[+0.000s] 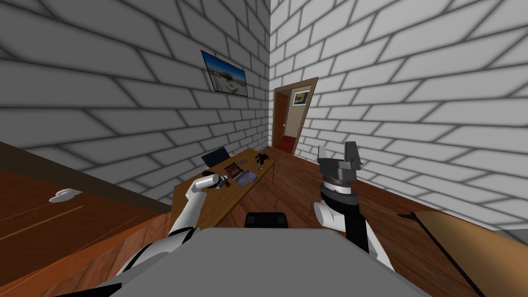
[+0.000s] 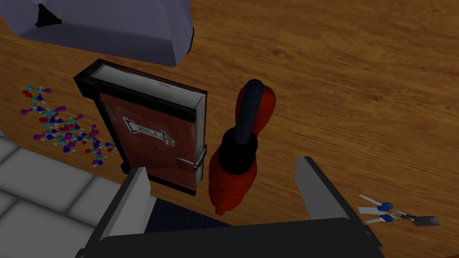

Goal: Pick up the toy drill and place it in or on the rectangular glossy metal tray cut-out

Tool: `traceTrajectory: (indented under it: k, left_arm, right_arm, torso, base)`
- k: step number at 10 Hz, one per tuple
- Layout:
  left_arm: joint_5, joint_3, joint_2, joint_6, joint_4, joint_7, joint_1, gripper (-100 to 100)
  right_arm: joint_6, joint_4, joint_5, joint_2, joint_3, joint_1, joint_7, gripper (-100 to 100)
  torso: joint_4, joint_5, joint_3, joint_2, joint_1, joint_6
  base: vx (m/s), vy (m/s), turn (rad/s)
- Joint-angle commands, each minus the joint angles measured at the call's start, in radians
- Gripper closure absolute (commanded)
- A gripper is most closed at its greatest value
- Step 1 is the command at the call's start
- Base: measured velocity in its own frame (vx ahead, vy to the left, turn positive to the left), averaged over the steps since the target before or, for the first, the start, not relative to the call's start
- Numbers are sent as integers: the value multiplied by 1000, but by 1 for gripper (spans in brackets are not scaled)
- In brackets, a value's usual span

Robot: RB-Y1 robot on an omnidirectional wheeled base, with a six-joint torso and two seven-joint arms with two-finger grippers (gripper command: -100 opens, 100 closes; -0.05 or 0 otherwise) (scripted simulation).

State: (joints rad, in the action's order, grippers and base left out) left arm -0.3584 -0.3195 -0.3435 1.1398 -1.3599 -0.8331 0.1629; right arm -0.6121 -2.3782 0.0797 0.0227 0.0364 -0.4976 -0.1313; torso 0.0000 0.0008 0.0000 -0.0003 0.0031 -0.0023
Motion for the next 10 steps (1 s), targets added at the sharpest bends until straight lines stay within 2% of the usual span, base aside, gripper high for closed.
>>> traceTrajectory:
  k: [1,2,4,5,6,10]
  left_arm:
    - [0,0,0,0,0,0,0,0]
    - [8,11,7,-30,23,9,-1,-100]
    - [19,25,15,-67,52,21,-2,-100]
    - [15,20,12,-52,42,16,-1,-100]
    - [15,21,12,-56,44,17,-1,100]
    - [15,21,12,-56,43,16,-1,100]
  right_arm:
    - [0,0,0,0,0,0,0,0]
    - [0,0,0,0,0,0,0,0]
    - [0,0,0,0,0,0,0,0]
    - [0,0,0,0,0,0,0,0]
    - [0,0,0,0,0,0,0,0]
    - [0,0,0,0,0,0,0,0]
  torso:
    - [0,0,0,0,0,0]
    - [0,0,0,-1,-1,0]
    - [-1,0,-1,-2,0,0]
    - [-1,0,-1,-2,0,0]
    - [0,0,-1,-2,-1,0]
    - [-1,-1,-1,-2,-2,0]
  base:
    - [-2,5,5]
    - [15,18,-45]
    - [20,36,-47]
    - [7,18,-10]
    - [0,0,0]
    - [0,0,-3]
